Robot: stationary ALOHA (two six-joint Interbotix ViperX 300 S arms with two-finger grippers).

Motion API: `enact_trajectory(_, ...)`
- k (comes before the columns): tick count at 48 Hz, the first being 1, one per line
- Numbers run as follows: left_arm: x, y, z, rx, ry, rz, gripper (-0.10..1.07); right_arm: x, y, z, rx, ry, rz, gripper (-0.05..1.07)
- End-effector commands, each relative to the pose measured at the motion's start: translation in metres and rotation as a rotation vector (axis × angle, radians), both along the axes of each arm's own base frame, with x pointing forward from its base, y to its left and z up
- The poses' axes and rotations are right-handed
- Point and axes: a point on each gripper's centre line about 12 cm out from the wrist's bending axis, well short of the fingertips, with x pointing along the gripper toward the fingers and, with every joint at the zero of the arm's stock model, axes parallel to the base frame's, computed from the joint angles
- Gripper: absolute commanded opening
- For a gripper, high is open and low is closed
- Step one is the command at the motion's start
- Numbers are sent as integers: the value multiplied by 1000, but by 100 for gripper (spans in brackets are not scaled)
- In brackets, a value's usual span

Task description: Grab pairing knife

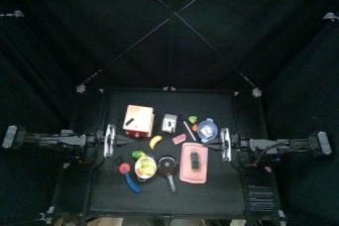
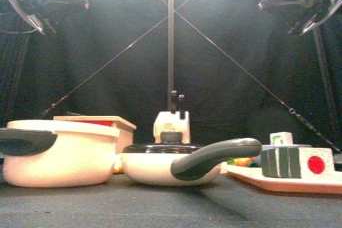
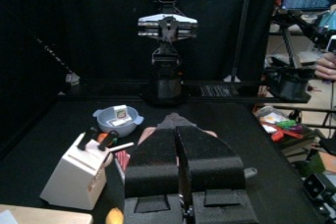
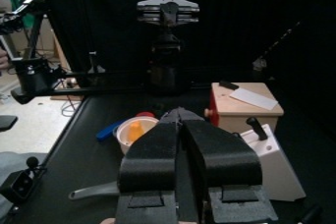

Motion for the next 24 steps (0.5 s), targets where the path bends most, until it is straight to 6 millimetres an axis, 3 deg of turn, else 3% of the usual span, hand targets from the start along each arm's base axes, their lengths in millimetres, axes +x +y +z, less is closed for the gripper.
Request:
enact_trajectory(1,5,1,4,-9,-6,3,3,7,-2,0,-4,17,-12,-2)
enact_trajectory(16,12,2,-2,-33,28,10,3,48,-9,-12,-24,182,-31,2)
enact_trajectory(24,16,1,-8,-34,55,9,6,57,-10,-13,-29,205,-31,2)
